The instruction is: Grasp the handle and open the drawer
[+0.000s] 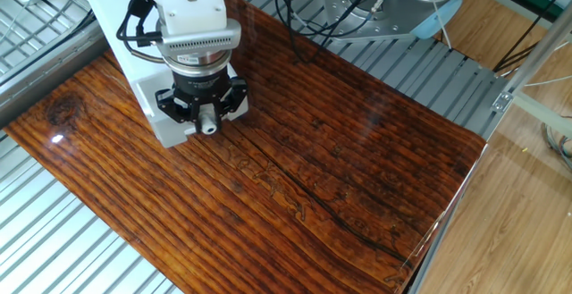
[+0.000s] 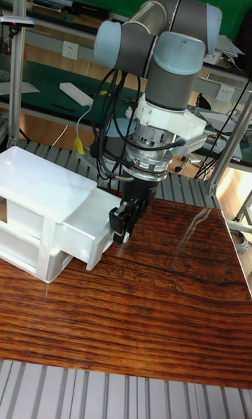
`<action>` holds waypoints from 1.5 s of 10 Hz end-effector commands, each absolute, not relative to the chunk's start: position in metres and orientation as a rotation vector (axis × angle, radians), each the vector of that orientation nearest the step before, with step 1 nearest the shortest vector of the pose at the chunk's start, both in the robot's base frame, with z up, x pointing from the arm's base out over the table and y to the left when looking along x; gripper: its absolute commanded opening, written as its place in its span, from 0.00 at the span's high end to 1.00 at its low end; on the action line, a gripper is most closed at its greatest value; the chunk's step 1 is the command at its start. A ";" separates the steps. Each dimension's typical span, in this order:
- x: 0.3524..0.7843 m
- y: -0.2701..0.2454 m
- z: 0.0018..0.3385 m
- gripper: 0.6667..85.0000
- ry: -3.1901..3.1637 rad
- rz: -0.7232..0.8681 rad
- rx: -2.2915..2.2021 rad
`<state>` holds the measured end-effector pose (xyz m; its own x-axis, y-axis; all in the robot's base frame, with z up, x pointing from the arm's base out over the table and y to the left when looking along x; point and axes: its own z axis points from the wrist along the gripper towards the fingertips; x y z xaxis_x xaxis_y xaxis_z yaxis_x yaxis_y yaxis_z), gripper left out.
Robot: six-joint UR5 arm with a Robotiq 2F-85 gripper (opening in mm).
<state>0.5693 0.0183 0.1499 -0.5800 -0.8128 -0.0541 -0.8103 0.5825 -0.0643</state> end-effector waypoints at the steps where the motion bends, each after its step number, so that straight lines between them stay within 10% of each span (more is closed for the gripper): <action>1: 0.573 0.025 0.149 0.88 2.720 -0.035 -1.385; 6: 0.576 0.029 0.149 0.88 2.729 -0.040 -1.372; 8: 0.575 0.030 0.148 0.62 2.746 -0.029 -1.352; 15: 0.586 0.037 0.162 0.58 2.734 -0.064 -1.347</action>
